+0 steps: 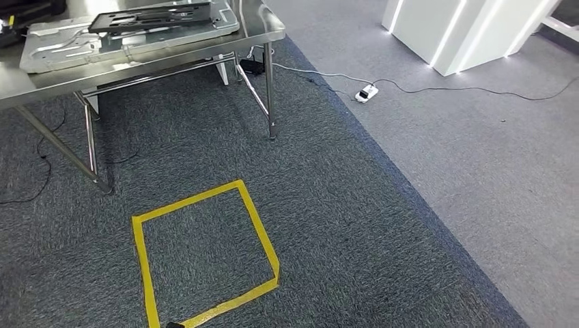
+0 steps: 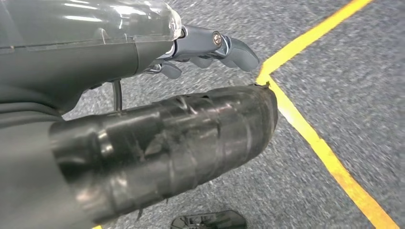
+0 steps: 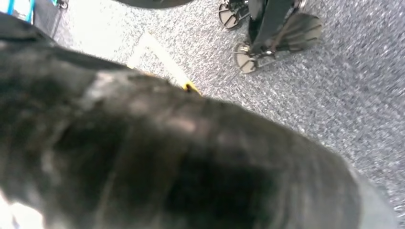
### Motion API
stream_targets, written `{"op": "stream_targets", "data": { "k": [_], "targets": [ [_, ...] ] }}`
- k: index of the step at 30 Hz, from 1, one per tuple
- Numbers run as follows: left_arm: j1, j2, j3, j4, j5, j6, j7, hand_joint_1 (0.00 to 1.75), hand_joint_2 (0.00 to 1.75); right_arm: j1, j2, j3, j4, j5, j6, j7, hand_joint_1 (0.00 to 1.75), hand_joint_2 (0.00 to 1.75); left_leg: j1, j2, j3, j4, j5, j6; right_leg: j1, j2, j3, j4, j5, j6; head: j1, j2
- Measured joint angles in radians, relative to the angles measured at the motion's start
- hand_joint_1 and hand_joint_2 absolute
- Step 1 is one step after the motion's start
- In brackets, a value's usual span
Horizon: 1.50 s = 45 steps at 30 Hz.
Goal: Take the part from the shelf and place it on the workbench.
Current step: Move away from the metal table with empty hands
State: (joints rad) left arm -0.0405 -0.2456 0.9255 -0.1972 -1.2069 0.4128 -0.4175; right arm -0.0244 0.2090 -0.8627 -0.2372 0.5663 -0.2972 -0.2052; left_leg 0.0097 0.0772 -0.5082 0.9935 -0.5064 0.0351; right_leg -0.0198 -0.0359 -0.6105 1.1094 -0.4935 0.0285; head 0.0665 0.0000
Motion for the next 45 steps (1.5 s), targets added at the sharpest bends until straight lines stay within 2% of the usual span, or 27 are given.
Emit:
{"op": "stream_targets", "data": {
  "k": [2, 5, 7, 9, 11, 12, 13, 14, 16, 18, 20, 22, 24, 26, 27, 28, 29, 31, 33, 35, 36, 38, 40, 41, 42, 43, 45],
  "targets": [
    [0.000, 0.000, 0.000, 0.000, 0.000, 0.000, -0.001, 0.00, 0.00, -0.002, 0.000, 0.000, 0.000, 0.001, 0.004, 0.001, 0.00, 0.00, -0.004, 0.016, 0.003, 0.006, -0.009, -0.012, 0.006, -0.023, 0.035, -0.070, 0.018, -0.012, 0.000, 0.000],
    [-0.004, 0.000, 0.000, 0.000, 0.001, 0.000, -0.002, 0.00, 0.00, 0.000, -0.001, 0.000, 0.000, 0.001, 0.007, 0.003, 0.00, 0.00, -0.003, 0.031, 0.011, 0.009, -0.017, -0.029, 0.009, 0.000, 0.032, -0.078, 0.019, -0.031, -0.001, 0.000],
    [-0.005, 0.000, 0.000, 0.000, 0.002, 0.000, -0.002, 0.00, 0.00, -0.001, -0.001, 0.000, 0.000, 0.002, 0.007, 0.005, 0.00, 0.00, 0.001, -0.005, -0.002, 0.053, -0.053, -0.038, 0.004, 0.018, 0.032, -0.085, 0.025, -0.044, -0.001, 0.000],
    [-0.002, 0.000, 0.000, 0.000, 0.003, 0.000, -0.003, 0.00, 0.00, -0.002, -0.001, 0.000, 0.000, 0.003, 0.008, 0.007, 0.00, 0.00, 0.002, -0.052, -0.053, 0.171, -0.122, -0.042, 0.004, 0.038, 0.030, -0.087, 0.028, -0.053, -0.002, 0.000],
    [0.001, 0.000, 0.001, 0.000, 0.004, 0.000, -0.003, 0.00, 0.00, -0.002, -0.001, 0.000, 0.000, 0.004, 0.008, 0.009, 0.00, 0.00, 0.003, -0.066, -0.105, 0.280, -0.161, -0.042, 0.008, 0.062, 0.028, -0.086, 0.029, -0.057, -0.002, 0.000],
    [0.002, 0.000, 0.001, 0.000, 0.004, 0.000, -0.003, 0.00, 0.00, -0.002, -0.001, 0.000, 0.000, 0.004, 0.008, 0.009, 0.00, 0.00, 0.003, -0.068, -0.112, 0.290, -0.152, -0.041, 0.009, 0.075, 0.028, -0.085, 0.029, -0.057, -0.002, 0.000],
    [0.002, 0.000, 0.001, 0.000, 0.005, 0.000, -0.003, 0.00, 0.00, -0.001, -0.001, 0.000, 0.000, 0.005, 0.009, 0.010, 0.00, 0.00, 0.003, -0.070, -0.101, 0.261, -0.123, -0.038, 0.009, 0.089, 0.029, -0.083, 0.029, -0.057, -0.002, 0.000],
    [0.002, 0.000, 0.001, 0.000, 0.006, 0.000, -0.003, 0.00, 0.00, -0.001, -0.001, 0.000, 0.000, 0.007, 0.010, 0.011, 0.00, 0.00, 0.003, -0.080, -0.075, 0.200, -0.081, -0.035, 0.010, 0.102, 0.030, -0.082, 0.029, -0.057, -0.002, 0.000],
    [0.003, 0.001, 0.003, 0.000, 0.008, 0.000, -0.003, 0.00, 0.00, -0.002, -0.001, 0.000, 0.001, 0.012, 0.012, 0.012, 0.00, 0.00, 0.003, -0.127, -0.024, 0.072, -0.021, -0.025, 0.010, 0.127, 0.029, -0.078, 0.031, -0.052, -0.002, 0.000],
    [0.001, 0.001, 0.006, 0.000, 0.009, -0.001, -0.003, 0.00, 0.00, -0.004, 0.000, 0.000, 0.001, 0.015, 0.012, 0.013, 0.00, 0.00, 0.001, -0.157, -0.008, 0.021, -0.009, -0.018, 0.008, 0.148, 0.020, -0.077, 0.035, -0.040, -0.002, 0.000],
    [-0.002, 0.001, 0.006, 0.000, 0.010, -0.001, -0.003, 0.00, 0.00, -0.001, 0.001, 0.000, 0.002, 0.016, 0.014, 0.014, 0.00, 0.00, 0.002, -0.139, -0.005, 0.012, -0.004, -0.010, 0.005, 0.162, 0.014, -0.078, 0.040, -0.026, -0.002, 0.000],
    [-0.002, 0.000, 0.007, 0.000, 0.011, -0.001, -0.004, 0.00, 0.00, 0.001, 0.001, 0.001, 0.003, 0.018, 0.015, 0.015, 0.00, 0.00, 0.005, -0.114, 0.002, -0.001, 0.006, 0.003, 0.008, 0.126, -0.002, -0.047, 0.019, -0.018, 0.000, 0.000],
    [0.001, 0.000, 0.009, 0.000, 0.012, -0.001, -0.005, 0.00, 0.00, -0.002, 0.001, 0.001, 0.004, 0.020, 0.017, 0.015, 0.00, 0.00, 0.004, -0.084, 0.003, -0.008, 0.010, 0.012, 0.011, 0.071, -0.051, 0.056, -0.040, -0.013, 0.001, 0.000],
    [0.003, 0.001, 0.012, 0.000, 0.012, -0.002, -0.005, 0.00, 0.00, -0.004, 0.001, 0.002, 0.004, 0.021, 0.021, 0.017, 0.00, 0.00, 0.001, -0.053, 0.002, -0.006, 0.008, 0.014, 0.006, 0.051, -0.106, 0.171, -0.087, -0.006, 0.001, 0.000],
    [0.003, 0.001, 0.013, 0.000, 0.012, -0.002, -0.005, 0.00, 0.00, -0.003, 0.001, 0.002, 0.005, 0.021, 0.023, 0.018, 0.00, 0.00, 0.001, -0.038, 0.002, -0.006, 0.007, 0.014, 0.003, 0.046, -0.114, 0.191, -0.086, -0.003, 0.001, 0.000],
    [0.003, 0.001, 0.014, 0.000, 0.012, -0.003, -0.005, 0.00, 0.00, -0.002, 0.001, 0.002, 0.005, 0.022, 0.025, 0.019, 0.00, 0.00, 0.001, -0.025, 0.003, -0.005, 0.005, 0.012, 0.000, 0.041, -0.102, 0.173, -0.068, -0.001, 0.001, 0.000],
    [0.002, 0.001, 0.015, 0.000, 0.012, -0.003, -0.005, 0.00, 0.00, -0.001, 0.001, 0.002, 0.005, 0.022, 0.026, 0.021, 0.00, 0.00, 0.001, -0.013, 0.005, -0.003, 0.002, 0.009, -0.002, 0.031, -0.071, 0.119, -0.037, 0.001, 0.001, 0.000],
    [0.000, 0.001, 0.016, 0.000, 0.013, -0.004, -0.006, 0.00, 0.00, -0.002, 0.001, 0.002, 0.006, 0.025, 0.027, 0.022, 0.00, 0.00, -0.001, 0.007, 0.008, 0.003, -0.008, -0.001, -0.001, -0.009, 0.000, -0.013, 0.010, -0.002, 0.001, 0.000],
    [-0.001, 0.001, 0.019, 0.000, 0.013, -0.004, -0.007, 0.00, 0.00, -0.004, 0.001, 0.003, 0.007, 0.027, 0.028, 0.023, 0.00, 0.00, -0.006, 0.025, 0.011, 0.009, -0.018, -0.012, 0.005, -0.030, 0.029, -0.071, 0.019, -0.013, 0.000, 0.000],
    [-0.003, 0.001, 0.021, 0.000, 0.013, -0.004, -0.008, 0.00, 0.00, -0.003, 0.001, 0.003, 0.007, 0.028, 0.028, 0.024, 0.00, 0.00, -0.007, 0.042, 0.018, 0.008, -0.022, -0.022, 0.009, -0.011, 0.028, -0.073, 0.019, -0.026, -0.001, 0.000],
    [-0.005, 0.001, 0.021, 0.000, 0.013, -0.005, -0.008, 0.00, 0.00, -0.002, 0.001, 0.003, 0.007, 0.029, 0.029, 0.024, 0.00, 0.00, -0.004, 0.036, 0.020, 0.012, -0.028, -0.027, 0.008, -0.001, 0.028, -0.075, 0.021, -0.032, -0.001, 0.000],
    [-0.006, 0.001, 0.022, 0.000, 0.013, -0.006, -0.010, 0.00, 0.00, -0.002, 0.000, 0.003, 0.007, 0.030, 0.029, 0.024, 0.00, 0.00, 0.001, -0.009, -0.001, 0.069, -0.072, -0.035, 0.005, 0.019, 0.029, -0.081, 0.026, -0.044, -0.002, 0.000],
    [-0.004, 0.001, 0.022, 0.000, 0.014, -0.007, -0.012, 0.00, 0.00, -0.004, 0.000, 0.003, 0.007, 0.032, 0.030, 0.024, 0.00, 0.00, 0.003, -0.057, -0.058, 0.194, -0.141, -0.037, 0.006, 0.039, 0.027, -0.082, 0.028, -0.052, -0.002, 0.000],
    [-0.003, 0.001, 0.023, 0.000, 0.014, -0.008, -0.012, 0.00, 0.00, -0.005, 0.000, 0.004, 0.007, 0.032, 0.030, 0.024, 0.00, 0.00, 0.003, -0.064, -0.087, 0.253, -0.161, -0.037, 0.008, 0.051, 0.026, -0.081, 0.029, -0.053, -0.002, 0.000],
    [-0.001, 0.001, 0.023, 0.000, 0.014, -0.008, -0.013, 0.00, 0.00, -0.005, 0.000, 0.004, 0.007, 0.033, 0.031, 0.024, 0.00, 0.00, 0.003, -0.067, -0.106, 0.285, -0.163, -0.036, 0.009, 0.065, 0.025, -0.080, 0.029, -0.054, -0.002, 0.000],
    [0.000, 0.001, 0.023, 0.000, 0.015, -0.009, -0.013, 0.00, 0.00, -0.004, 0.000, 0.004, 0.007, 0.034, 0.031, 0.024, 0.00, 0.00, 0.003, -0.069, -0.108, 0.281, -0.144, -0.034, 0.010, 0.079, 0.026, -0.079, 0.029, -0.054, -0.002, 0.000],
    [0.001, 0.001, 0.023, 0.000, 0.015, -0.009, -0.014, 0.00, 0.00, -0.004, 0.000, 0.005, 0.007, 0.035, 0.033, 0.024, 0.00, 0.00, 0.004, -0.090, -0.067, 0.171, -0.065, -0.028, 0.010, 0.107, 0.028, -0.077, 0.029, -0.053, -0.002, 0.000]
  ]
}}
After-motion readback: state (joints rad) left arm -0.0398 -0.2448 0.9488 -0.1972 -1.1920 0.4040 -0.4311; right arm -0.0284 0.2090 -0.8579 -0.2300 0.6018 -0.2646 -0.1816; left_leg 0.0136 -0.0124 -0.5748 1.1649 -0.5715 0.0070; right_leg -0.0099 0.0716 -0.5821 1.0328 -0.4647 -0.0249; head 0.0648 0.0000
